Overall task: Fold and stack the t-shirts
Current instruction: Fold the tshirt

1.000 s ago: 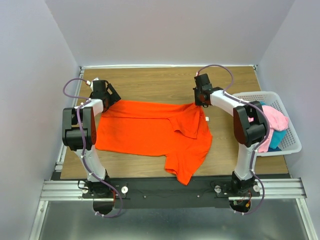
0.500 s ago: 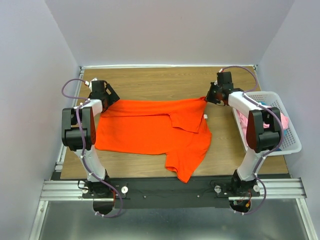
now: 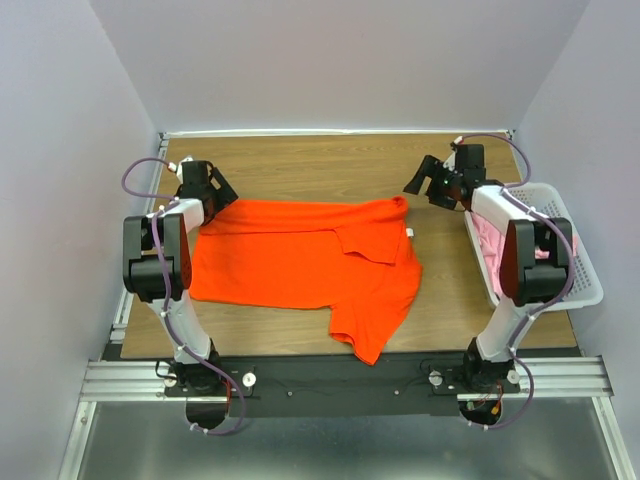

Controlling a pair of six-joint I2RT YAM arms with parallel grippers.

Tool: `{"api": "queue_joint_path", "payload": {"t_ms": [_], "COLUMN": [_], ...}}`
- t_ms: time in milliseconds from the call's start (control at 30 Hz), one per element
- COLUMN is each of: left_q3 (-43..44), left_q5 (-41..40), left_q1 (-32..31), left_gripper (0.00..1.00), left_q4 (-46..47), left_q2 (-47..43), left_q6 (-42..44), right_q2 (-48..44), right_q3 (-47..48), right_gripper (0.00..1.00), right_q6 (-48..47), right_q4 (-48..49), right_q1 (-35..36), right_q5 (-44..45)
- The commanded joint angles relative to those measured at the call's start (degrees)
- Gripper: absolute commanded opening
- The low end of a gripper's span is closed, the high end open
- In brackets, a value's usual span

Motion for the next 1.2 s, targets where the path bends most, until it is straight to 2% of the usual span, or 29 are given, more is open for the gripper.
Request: {"api": "queue_joint_path", "payload": {"t_ms": [0, 100, 200, 267, 400, 600, 667, 733, 833, 867, 933, 1000, 1167], "left_q3": [0.73, 0.82, 0.29, -1.37, -4.71, -12.09, -14.37, -15.53, -17.64, -18.51, -19.13, -19.66, -19.93], "left_q5": [0.23, 0.94, 1.73, 1.73, 1.99, 1.55, 1.12, 0.76, 0.76, 0.76, 0.85, 0.85, 0.5], "left_q1": [0.76, 0.76, 0.5, 0.32, 0.23, -0.2, -0.29, -0.38, -0.64, -0.64, -0.64, -0.64, -0.64], "left_gripper": [0.98, 0.98, 0.98, 0.98, 0.98, 0.98, 0.98, 0.98, 0.98, 0.98, 0.98, 0.98, 0.98], "left_q4": [-3.15, -3.33, -3.5, -3.33, -3.07, -1.05, -0.52, -0.34, -0.25, -0.25, 0.97, 1.33, 1.33], "left_q2": [-1.98, -4.0, -6.38, -8.3, -11.38, -18.41, -20.61, -21.76, -23.6, -24.3, -24.84, -25.63, -26.15], "left_q6": [0.4, 0.4, 0.67, 0.41, 0.49, -0.65, -0.91, -1.09, -0.83, -0.74, -0.74, -0.56, -0.39], "right_q2": [-6.05, -11.85, -17.57, -19.77, -19.87, -16.62, -16.0, -15.56, -14.59, -13.9, -13.36, -12.92, -10.9], "right_q3": [-1.93, -8.95, -15.9, -18.71, -22.41, -22.51, -22.42, -22.51, -22.42, -22.24, -22.07, -21.89, -21.28], "right_gripper": [1.0, 1.0, 1.0, 1.0, 0.95, 0.81, 0.77, 0.67, 0.63, 0.56, 0.55, 0.48, 0.47], "right_q6": [-0.04, 0.41, -0.73, -1.96, -3.9, -3.29, -3.2, -2.85, -2.58, -2.41, -2.32, -2.32, -1.79], "right_q4": [1.32, 1.5, 1.23, 0.71, -1.93, -5.88, -5.98, -6.06, -5.98, -6.06, -6.06, -5.98, -6.06], "right_q1": [0.77, 4.01, 10.42, 16.12, 22.39, 23.54, 23.63, 23.71, 24.15, 24.15, 24.24, 24.5, 24.77], "right_q5": [-5.0, -2.74, 3.32, 7.79, 13.0, 19.86, 19.86, 19.34, 18.98, 18.98, 18.63, 18.37, 18.54]}}
